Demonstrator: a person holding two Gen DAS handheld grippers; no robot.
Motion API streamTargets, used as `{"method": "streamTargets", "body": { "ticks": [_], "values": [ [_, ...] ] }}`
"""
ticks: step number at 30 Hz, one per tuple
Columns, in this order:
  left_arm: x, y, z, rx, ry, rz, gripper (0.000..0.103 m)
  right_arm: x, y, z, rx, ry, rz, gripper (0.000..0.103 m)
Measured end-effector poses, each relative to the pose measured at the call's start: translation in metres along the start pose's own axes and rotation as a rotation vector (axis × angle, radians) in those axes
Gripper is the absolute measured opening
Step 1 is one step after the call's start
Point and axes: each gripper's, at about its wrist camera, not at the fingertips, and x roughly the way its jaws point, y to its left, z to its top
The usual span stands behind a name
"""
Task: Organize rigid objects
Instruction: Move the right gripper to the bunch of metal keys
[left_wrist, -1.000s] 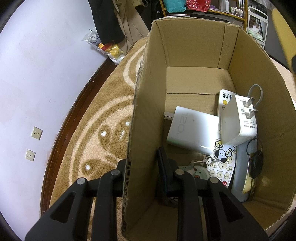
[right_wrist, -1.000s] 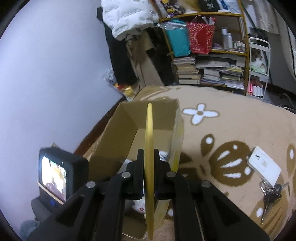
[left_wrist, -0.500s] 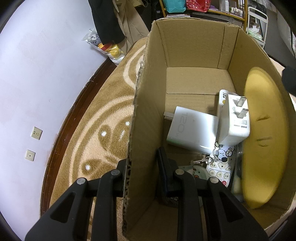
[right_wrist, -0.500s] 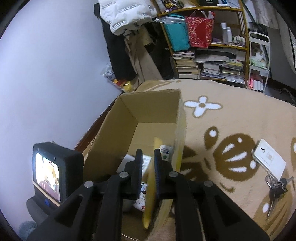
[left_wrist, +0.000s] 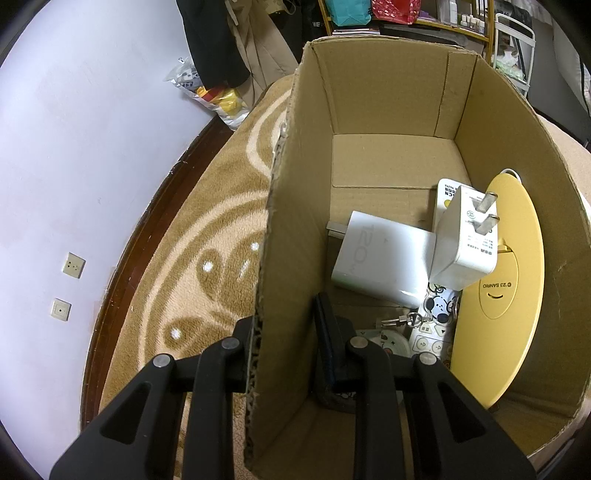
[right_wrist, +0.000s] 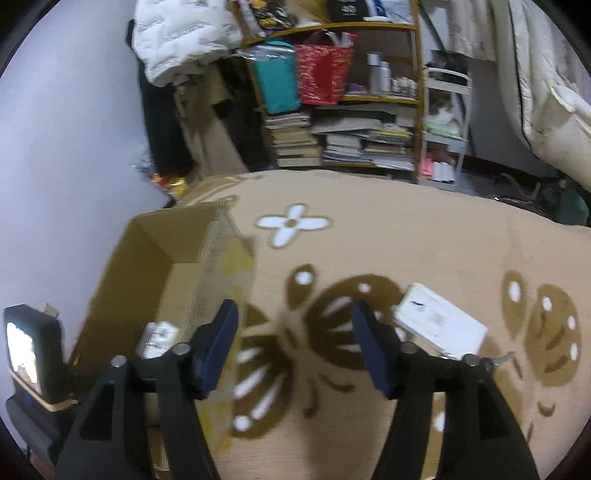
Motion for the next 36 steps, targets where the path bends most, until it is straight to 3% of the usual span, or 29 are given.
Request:
{"method": "streamTargets", "body": {
  "ticks": [4, 8, 16, 29, 33, 36],
  "values": [
    [0.000, 0.000, 0.000, 0.000, 0.001, 0.000, 0.023, 0.003, -0.022, -0.003, 0.038, 0.015, -0.057, 0.091],
    [0.000, 0.000, 0.000, 0.000, 0.000, 0.000, 0.023, 0.011, -0.044, -0.009, 0.064, 0.049, -0.125, 0.094],
    [0.000, 0.000, 0.000, 0.001, 0.002, -0.002, 0.023, 0.026, -0.084, -0.020, 0.139, 0.101, -0.230, 0.094],
    [0.003, -0.001, -0.001, 0.001, 0.004, -0.004, 0.023, 0.040, -0.140, -0.048, 0.320, 0.205, -0.320, 0.094],
    [0.003, -0.001, -0.001, 0.002, 0.005, -0.004, 0.023, 0.038, -0.144, -0.053, 0.327, 0.201, -0.337, 0.093],
    [0.004, 0.000, -0.002, 0.002, 0.005, -0.005, 0.023, 0.042, -0.148, -0.056, 0.353, 0.228, -0.318, 0.083]
  ]
}}
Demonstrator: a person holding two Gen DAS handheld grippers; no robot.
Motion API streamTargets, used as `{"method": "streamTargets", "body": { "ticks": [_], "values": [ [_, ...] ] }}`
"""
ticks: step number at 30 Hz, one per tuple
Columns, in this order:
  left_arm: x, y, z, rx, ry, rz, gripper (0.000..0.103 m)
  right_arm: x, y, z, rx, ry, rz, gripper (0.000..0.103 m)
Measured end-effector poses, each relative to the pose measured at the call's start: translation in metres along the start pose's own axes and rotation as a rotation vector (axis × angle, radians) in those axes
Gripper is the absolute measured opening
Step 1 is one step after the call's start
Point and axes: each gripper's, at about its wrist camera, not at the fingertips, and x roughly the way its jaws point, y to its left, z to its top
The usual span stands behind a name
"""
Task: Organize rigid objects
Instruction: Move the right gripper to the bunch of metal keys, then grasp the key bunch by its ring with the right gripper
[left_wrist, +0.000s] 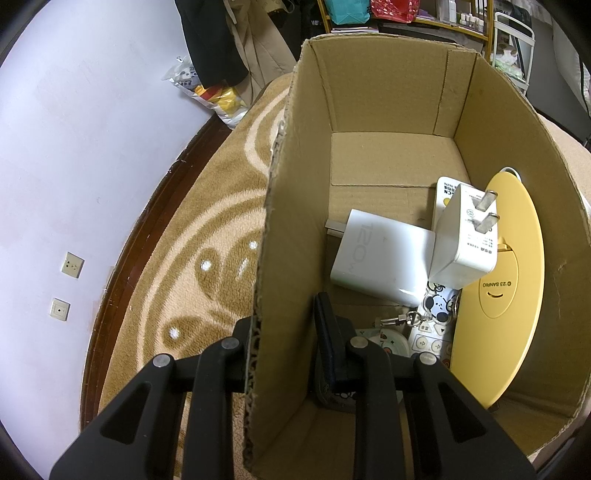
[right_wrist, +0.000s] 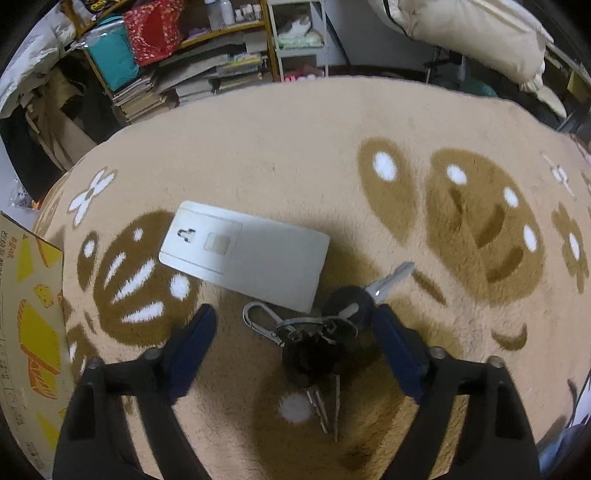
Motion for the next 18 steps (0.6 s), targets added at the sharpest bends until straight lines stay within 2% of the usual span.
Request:
{"method": "streamTargets", "body": {
  "ticks": [2, 7, 9, 11, 13, 18],
  "values": [
    [0.000, 0.000, 0.000, 0.000, 0.000, 0.001, 0.023, 0.007, -0.005, -0.001, 0.023, 0.035, -0.010, 0.080],
    [0.000, 0.000, 0.000, 0.000, 0.000, 0.001, 0.023, 0.013, -0.010, -0.004, 0.027, 0.047, -0.007, 0.073],
    [0.000, 0.000, 0.000, 0.000, 0.000, 0.000, 0.023, 0.013, -0.009, -0.004, 0.019, 0.036, -0.011, 0.059],
    [0.000, 0.000, 0.000, 0.000, -0.001, 0.001, 0.023, 0.014, -0.006, -0.006, 0.005, 0.030, -0.032, 0.040],
    [0.000, 0.000, 0.000, 0.000, -0.002, 0.002, 0.023, 0.012, -0.006, -0.006, 0.017, 0.024, -0.008, 0.031],
    [0.000, 0.000, 0.000, 0.001, -0.002, 0.003, 0.023, 0.005, -0.005, -0.003, 0.036, 0.028, 0.068, 0.030]
  ]
}}
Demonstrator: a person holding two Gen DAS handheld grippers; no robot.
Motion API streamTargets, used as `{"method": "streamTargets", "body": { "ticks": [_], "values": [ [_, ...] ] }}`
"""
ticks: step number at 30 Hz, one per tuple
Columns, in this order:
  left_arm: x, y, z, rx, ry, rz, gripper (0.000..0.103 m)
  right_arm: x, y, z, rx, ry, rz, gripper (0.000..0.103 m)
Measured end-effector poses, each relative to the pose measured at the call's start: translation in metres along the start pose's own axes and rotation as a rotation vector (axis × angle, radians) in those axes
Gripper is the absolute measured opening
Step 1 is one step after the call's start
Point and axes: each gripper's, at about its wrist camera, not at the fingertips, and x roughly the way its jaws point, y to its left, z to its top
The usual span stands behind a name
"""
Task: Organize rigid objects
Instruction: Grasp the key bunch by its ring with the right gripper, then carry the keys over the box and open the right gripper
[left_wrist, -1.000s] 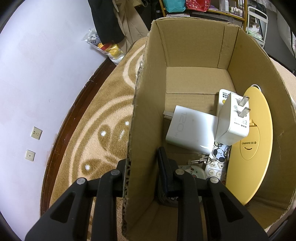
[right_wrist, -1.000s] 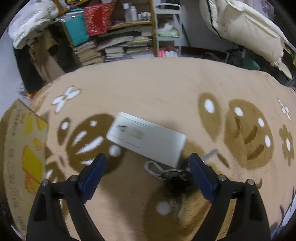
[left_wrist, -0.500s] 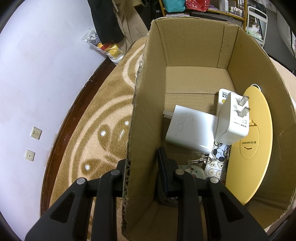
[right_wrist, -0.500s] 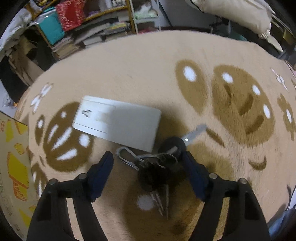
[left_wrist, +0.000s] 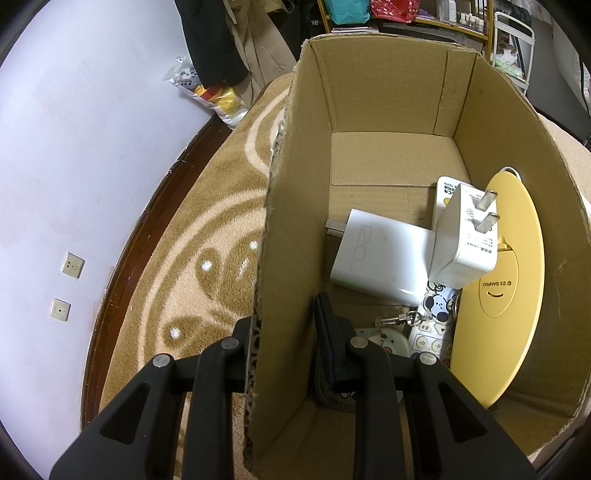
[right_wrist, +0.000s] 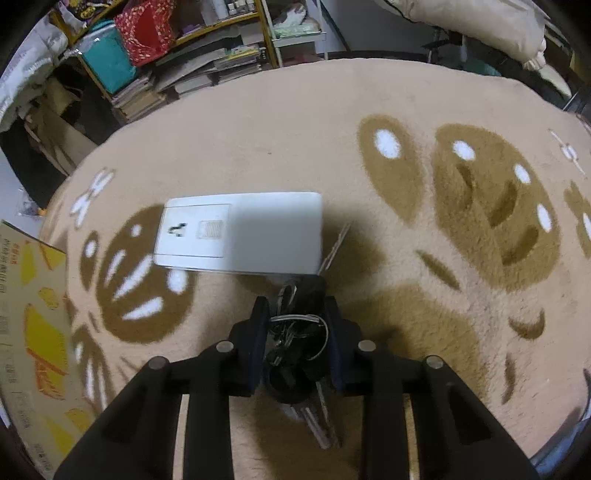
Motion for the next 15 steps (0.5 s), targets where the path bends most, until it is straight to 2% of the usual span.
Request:
{"method": "streamTargets", "body": {
  "ticks": [5, 15],
  "values": [
    [0.000, 0.000, 0.000, 0.000, 0.000, 0.001, 0.023, -0.011, 0.016, 0.001, -0.026, -0.026, 0.056, 0.030],
    [-0.002, -0.001, -0.001, 0.002, -0.003, 0.004, 0.023, -0.053, 0.069, 0.003, -0.153, -0.149, 0.204, 0.030]
  ]
}}
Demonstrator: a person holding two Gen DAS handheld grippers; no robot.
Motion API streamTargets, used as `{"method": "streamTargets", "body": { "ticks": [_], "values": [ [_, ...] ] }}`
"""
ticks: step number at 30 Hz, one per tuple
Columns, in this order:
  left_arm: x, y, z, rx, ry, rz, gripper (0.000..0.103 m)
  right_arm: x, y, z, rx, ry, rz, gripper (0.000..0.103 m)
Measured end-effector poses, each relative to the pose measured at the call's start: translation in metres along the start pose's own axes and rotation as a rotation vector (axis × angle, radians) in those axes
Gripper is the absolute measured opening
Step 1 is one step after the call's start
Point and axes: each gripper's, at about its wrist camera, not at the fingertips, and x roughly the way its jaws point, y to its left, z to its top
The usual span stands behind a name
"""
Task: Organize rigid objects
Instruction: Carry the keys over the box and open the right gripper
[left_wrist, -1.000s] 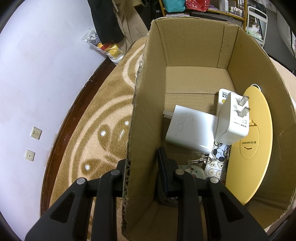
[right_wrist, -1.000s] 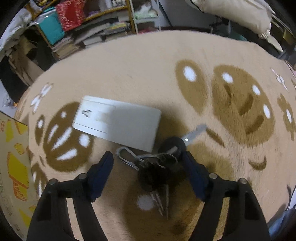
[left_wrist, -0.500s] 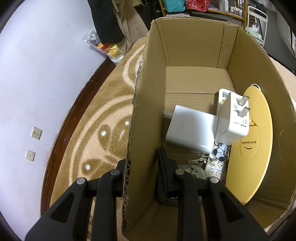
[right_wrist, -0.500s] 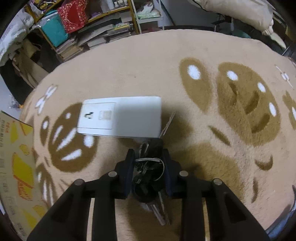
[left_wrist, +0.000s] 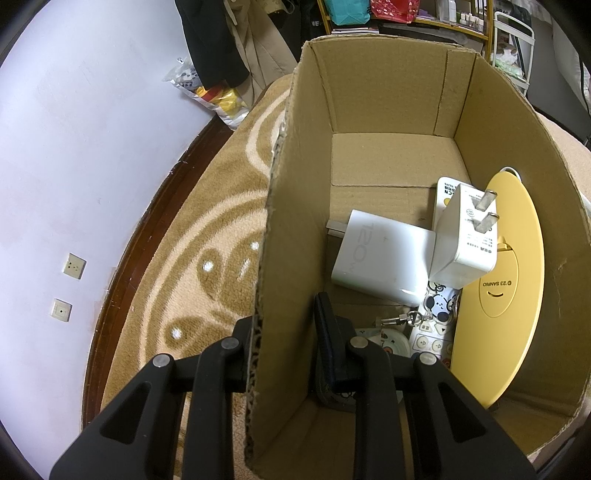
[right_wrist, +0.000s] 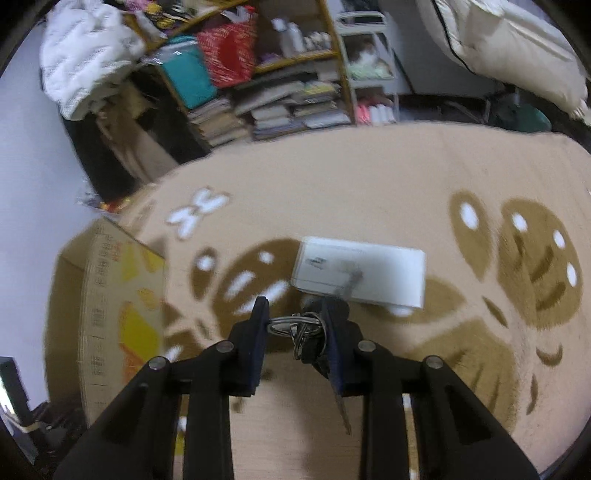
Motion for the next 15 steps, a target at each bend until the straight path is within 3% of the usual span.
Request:
{"method": "streamTargets", "body": {
  "ticks": [11, 15],
  "values": [
    [0.000, 0.000, 0.000, 0.000, 0.000, 0.000, 0.023, -0.064, 0.092, 0.011, -0.195, -0.243, 0.159, 0.030],
    [0.000, 0.000, 0.000, -0.001, 0.000, 0.000, 0.023, -0.084, 0.121, 0.008, -0.265, -0.279, 0.229, 0.030]
  ]
}}
